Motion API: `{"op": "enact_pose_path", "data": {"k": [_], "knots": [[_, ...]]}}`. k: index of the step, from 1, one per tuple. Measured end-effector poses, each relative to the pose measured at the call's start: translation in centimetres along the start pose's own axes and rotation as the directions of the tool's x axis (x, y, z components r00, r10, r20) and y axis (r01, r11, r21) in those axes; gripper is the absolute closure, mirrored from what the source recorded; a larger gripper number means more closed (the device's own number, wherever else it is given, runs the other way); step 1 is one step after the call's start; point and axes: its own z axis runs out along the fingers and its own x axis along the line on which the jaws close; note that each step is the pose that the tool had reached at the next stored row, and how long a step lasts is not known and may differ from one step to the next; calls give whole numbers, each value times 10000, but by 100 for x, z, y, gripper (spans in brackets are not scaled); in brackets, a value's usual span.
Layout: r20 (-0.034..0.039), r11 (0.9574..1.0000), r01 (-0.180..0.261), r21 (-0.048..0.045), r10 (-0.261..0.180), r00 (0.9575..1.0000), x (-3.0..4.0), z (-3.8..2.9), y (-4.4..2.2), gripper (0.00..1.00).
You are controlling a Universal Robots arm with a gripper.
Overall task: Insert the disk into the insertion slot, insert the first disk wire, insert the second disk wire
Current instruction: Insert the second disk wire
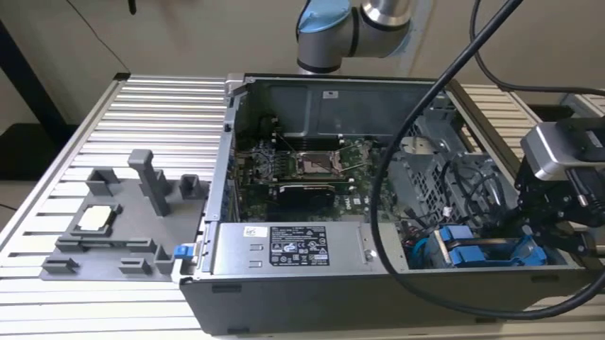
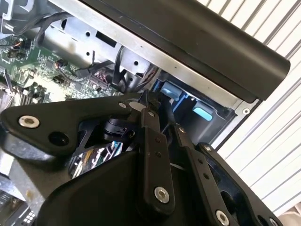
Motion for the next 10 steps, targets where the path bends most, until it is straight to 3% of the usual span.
{"op": "enact_pose_path", "data": {"k": [10], "knots": [[10,10000,-15,3,15,10000,-7,3,7,80]]}}
